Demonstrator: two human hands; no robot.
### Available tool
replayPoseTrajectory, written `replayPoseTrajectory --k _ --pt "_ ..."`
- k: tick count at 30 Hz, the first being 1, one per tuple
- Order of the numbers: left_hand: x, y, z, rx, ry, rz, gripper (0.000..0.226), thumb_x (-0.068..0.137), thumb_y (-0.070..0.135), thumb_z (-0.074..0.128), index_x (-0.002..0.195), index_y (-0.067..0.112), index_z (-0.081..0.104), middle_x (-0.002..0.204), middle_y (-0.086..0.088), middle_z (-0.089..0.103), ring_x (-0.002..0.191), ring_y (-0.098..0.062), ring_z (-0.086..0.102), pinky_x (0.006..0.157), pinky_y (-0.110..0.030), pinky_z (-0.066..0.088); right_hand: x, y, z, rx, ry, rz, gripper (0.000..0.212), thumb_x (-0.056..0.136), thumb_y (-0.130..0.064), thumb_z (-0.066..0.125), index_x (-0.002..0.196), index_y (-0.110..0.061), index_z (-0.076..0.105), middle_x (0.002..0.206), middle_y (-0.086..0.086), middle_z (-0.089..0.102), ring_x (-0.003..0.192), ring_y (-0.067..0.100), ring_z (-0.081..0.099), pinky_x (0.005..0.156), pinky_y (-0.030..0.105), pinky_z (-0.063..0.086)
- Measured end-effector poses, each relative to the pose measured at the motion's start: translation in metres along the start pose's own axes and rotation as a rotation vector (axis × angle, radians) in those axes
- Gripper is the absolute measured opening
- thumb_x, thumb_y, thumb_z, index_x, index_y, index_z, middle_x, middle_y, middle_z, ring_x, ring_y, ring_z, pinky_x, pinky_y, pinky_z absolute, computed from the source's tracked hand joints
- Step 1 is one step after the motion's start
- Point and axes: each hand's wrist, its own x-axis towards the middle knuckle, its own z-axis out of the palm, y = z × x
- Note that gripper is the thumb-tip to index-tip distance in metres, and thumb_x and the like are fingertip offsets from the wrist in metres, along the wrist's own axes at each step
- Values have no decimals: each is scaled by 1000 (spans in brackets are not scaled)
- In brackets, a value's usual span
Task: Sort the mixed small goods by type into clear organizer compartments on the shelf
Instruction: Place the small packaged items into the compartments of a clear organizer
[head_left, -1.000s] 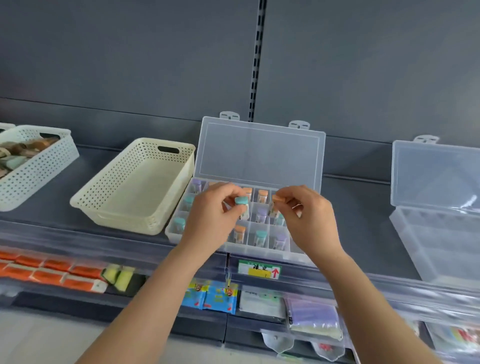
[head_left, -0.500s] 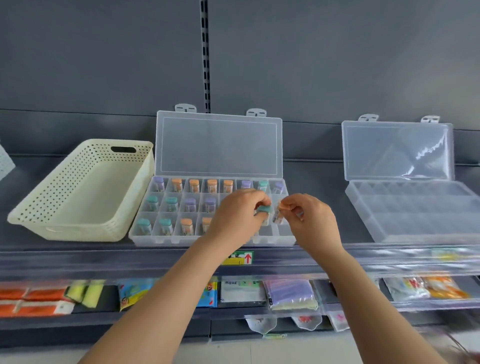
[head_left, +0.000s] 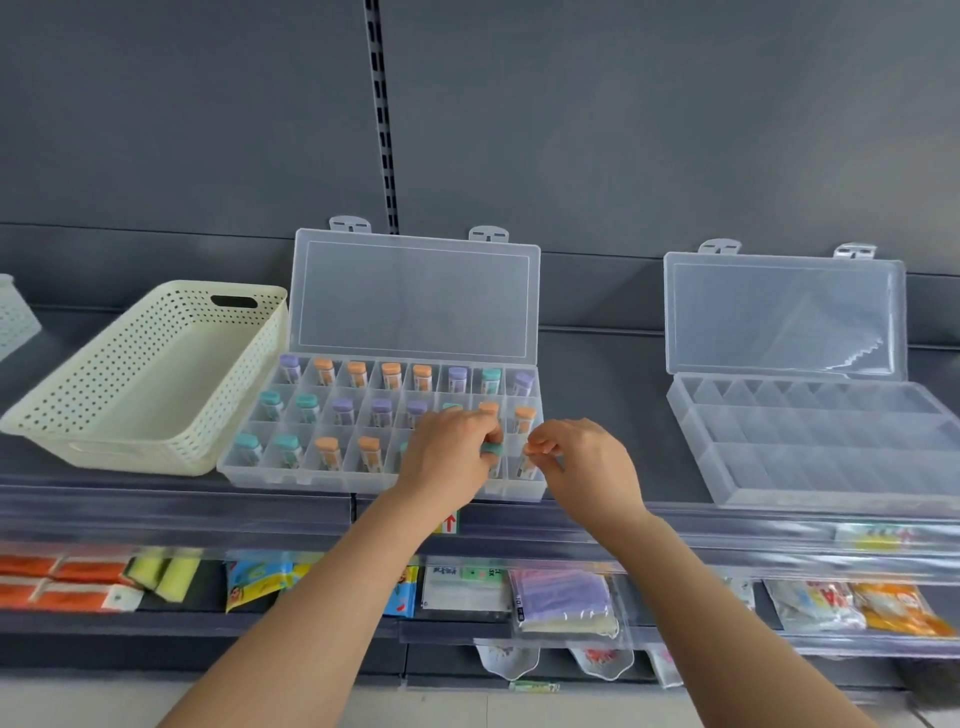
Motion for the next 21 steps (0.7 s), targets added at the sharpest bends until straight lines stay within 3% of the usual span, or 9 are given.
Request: replayPoseTrajectory --k 11,16,21 --pt "-1 0 2 49 7 -17 16 85 21 69 102 22 69 99 0 65 78 -9 48 71 -21 38 4 5 4 -52 -44 -75 13 89 -16 62 98 -19 71 93 -4 72 88 17 58 70 32 53" --pt "0 3 3 78 1 -9 20 88 21 66 108 22 67 103 -1 65 91 -16 58 79 -26 45 3 5 5 -44 -40 -95 18 88 -24 63 105 -21 69 98 -5 71 91 15 59 73 29 54" --pt "0 1 5 84 -25 28 21 88 21 65 110 21 66 111 4 66 103 -14 54 83 -24 39 3 3 2 -13 -9 -97 29 88 -34 61 114 -23 65 101 -7 69 95 14 59 76 29 52"
